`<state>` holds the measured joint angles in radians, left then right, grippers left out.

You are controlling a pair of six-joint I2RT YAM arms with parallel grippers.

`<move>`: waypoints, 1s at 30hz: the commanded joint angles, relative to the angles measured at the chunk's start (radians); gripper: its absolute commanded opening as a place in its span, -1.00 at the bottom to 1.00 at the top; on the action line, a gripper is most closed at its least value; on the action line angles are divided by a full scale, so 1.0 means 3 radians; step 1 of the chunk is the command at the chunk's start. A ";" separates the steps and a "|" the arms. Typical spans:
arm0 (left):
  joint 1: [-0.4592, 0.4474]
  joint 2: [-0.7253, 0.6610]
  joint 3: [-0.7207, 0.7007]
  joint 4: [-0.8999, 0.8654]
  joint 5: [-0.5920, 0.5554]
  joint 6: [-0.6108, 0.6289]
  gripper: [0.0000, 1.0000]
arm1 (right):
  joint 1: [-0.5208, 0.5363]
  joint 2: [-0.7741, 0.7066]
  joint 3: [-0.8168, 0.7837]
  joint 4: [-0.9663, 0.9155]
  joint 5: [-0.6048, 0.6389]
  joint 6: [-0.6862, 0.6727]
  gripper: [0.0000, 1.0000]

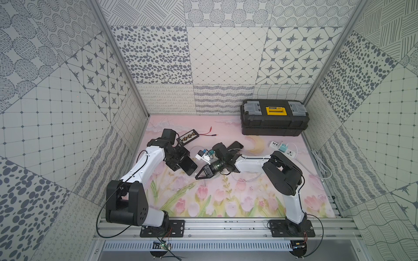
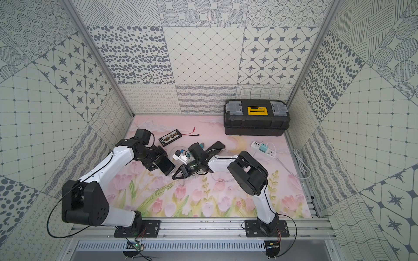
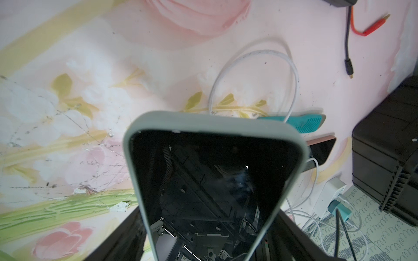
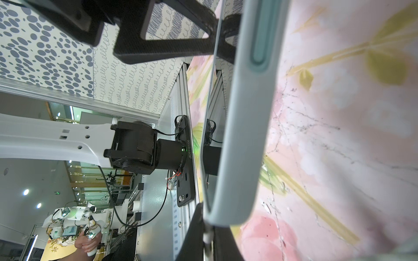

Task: Plug the charging cable into the phone
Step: Insert the charging cable into the phone.

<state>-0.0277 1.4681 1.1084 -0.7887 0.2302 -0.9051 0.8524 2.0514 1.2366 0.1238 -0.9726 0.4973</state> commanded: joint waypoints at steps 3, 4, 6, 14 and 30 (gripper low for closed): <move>0.0021 -0.0029 -0.0047 0.0004 0.0122 0.0097 -0.47 | -0.0014 0.0070 0.0084 0.0104 -0.0010 -0.0019 -1.00; 0.0021 -0.0029 -0.0054 0.0005 0.0122 0.0099 -0.47 | -0.0010 0.0071 0.0082 0.0101 -0.0011 -0.0020 -1.00; 0.0022 -0.0026 -0.0074 0.0017 0.0129 0.0102 -0.47 | -0.0018 0.0067 0.0081 0.0104 -0.0005 -0.0021 -1.00; 0.0023 -0.0061 -0.0108 0.0057 0.0168 0.0072 -0.47 | -0.0011 0.0099 0.0097 0.0104 -0.0005 -0.0008 -1.00; 0.0021 -0.0060 -0.0146 0.0112 0.0244 0.0054 -0.47 | -0.0002 0.0150 0.0140 0.0128 -0.0019 0.0059 -1.00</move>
<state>-0.0273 1.4559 1.0664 -0.7433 0.2379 -0.8989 0.8524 2.0712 1.2469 0.1219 -0.9874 0.5163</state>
